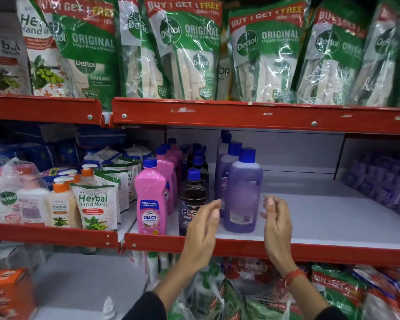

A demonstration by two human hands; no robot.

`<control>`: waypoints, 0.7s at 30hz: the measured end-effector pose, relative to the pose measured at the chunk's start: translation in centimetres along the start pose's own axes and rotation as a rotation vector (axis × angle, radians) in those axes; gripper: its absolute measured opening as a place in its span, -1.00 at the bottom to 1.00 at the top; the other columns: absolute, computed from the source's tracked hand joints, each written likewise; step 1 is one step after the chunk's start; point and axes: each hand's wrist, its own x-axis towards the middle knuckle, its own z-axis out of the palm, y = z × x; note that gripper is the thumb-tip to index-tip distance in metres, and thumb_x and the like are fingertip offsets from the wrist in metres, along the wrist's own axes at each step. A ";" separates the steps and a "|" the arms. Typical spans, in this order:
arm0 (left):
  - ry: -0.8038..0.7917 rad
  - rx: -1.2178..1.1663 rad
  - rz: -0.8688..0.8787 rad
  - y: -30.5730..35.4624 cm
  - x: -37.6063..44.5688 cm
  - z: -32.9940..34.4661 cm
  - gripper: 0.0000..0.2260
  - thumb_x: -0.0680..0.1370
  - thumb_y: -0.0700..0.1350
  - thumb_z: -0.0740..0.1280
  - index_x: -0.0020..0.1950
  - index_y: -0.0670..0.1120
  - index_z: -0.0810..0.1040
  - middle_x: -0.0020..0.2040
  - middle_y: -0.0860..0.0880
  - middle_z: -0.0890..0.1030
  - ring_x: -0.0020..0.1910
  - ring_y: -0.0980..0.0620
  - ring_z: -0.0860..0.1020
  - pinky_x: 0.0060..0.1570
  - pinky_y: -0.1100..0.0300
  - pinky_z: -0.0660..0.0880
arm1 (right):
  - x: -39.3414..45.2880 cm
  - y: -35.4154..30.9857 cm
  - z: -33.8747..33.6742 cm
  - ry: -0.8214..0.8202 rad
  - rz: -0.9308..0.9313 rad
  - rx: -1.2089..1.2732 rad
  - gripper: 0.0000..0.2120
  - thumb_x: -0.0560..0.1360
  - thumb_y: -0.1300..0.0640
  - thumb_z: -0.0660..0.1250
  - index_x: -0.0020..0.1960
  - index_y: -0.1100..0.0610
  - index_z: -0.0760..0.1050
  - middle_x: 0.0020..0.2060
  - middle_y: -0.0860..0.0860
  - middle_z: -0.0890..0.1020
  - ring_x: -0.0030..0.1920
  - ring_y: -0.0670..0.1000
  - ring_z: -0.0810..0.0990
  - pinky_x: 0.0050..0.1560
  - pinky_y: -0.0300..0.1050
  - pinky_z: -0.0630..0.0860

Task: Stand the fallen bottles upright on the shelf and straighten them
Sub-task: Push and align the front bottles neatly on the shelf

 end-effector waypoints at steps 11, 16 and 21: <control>-0.261 -0.218 -0.310 1.2 3.2 4.1 -0.55 0.34 0.51 -0.26 0.24 0.63 -0.07 0.37 0.45 -0.01 0.40 0.29 -0.02 0.39 0.17 -0.07 | 2.2 1.0 -1.5 -0.610 0.211 0.077 -0.43 0.33 -0.58 -0.03 0.31 -0.68 -0.09 0.59 -0.11 0.15 0.50 0.05 0.32 0.41 0.14 0.41; -0.205 -0.148 -0.343 1.3 0.9 2.7 -0.39 0.28 0.55 -0.28 0.34 0.57 -0.07 0.54 0.18 0.06 0.54 0.01 0.07 0.53 -0.17 -0.05 | 0.1 0.2 -2.7 -0.645 0.127 -0.102 -0.46 0.47 -0.47 -0.11 0.38 -0.60 -0.25 0.51 -0.33 0.06 0.51 0.05 0.30 0.50 0.26 0.24; -0.203 -0.209 -0.430 2.5 0.2 1.6 -0.31 0.41 0.47 -0.16 0.51 0.26 0.02 0.57 0.08 0.08 0.54 0.02 0.10 0.53 -0.06 0.05 | -1.7 -1.8 -3.3 -0.644 0.143 -0.149 -0.48 0.52 -0.40 -0.09 0.38 -0.59 -0.29 0.49 -0.25 0.16 0.48 0.08 0.37 0.49 0.18 0.24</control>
